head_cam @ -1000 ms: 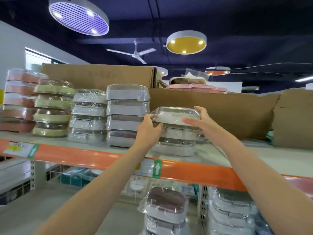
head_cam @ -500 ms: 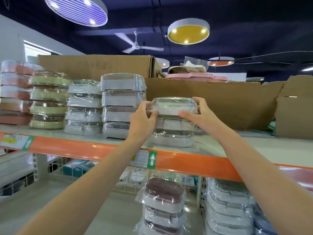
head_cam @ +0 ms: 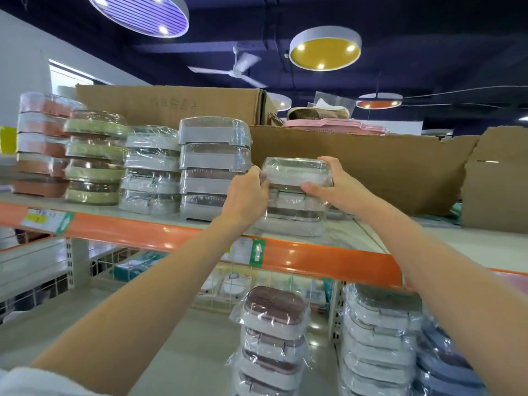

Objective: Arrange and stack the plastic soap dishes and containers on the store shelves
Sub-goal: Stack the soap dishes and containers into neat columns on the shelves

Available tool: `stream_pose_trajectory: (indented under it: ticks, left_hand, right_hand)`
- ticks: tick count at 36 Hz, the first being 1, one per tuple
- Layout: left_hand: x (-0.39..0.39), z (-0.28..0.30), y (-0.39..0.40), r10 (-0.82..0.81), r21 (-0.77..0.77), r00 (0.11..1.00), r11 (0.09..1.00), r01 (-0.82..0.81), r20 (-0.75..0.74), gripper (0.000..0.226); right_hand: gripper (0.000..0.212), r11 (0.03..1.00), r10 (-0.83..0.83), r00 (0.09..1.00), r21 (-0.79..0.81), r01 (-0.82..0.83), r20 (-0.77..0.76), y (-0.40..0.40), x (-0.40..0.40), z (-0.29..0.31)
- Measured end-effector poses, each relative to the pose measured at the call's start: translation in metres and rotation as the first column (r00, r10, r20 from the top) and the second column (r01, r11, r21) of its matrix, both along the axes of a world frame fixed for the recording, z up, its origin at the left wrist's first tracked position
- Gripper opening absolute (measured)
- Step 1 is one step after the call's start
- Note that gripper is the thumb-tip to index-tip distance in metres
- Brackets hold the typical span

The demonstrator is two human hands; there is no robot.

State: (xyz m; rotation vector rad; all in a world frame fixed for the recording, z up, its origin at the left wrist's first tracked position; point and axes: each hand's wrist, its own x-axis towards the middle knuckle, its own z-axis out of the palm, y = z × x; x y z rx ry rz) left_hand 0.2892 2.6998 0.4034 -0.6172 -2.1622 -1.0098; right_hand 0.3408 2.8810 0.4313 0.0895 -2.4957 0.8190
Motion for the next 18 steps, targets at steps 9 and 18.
stream_pose_trajectory:
  ticks: [9, 18]
  left_hand:
    - [0.020, 0.000, -0.027, 0.089, -0.283, 0.978, 0.949, -0.140, -0.186, 0.035]
    - [0.053, -0.036, -0.072, -0.020, -0.423, 0.894, 0.886, -0.192, -0.448, 0.012]
  right_hand:
    - [0.078, 0.909, -0.111, 0.933, 0.346, 0.235, -0.344, -0.018, 0.018, 0.004]
    - [0.051, 0.784, 0.213, 0.868, 0.609, 0.122, -0.448, -0.054, 0.050, -0.045]
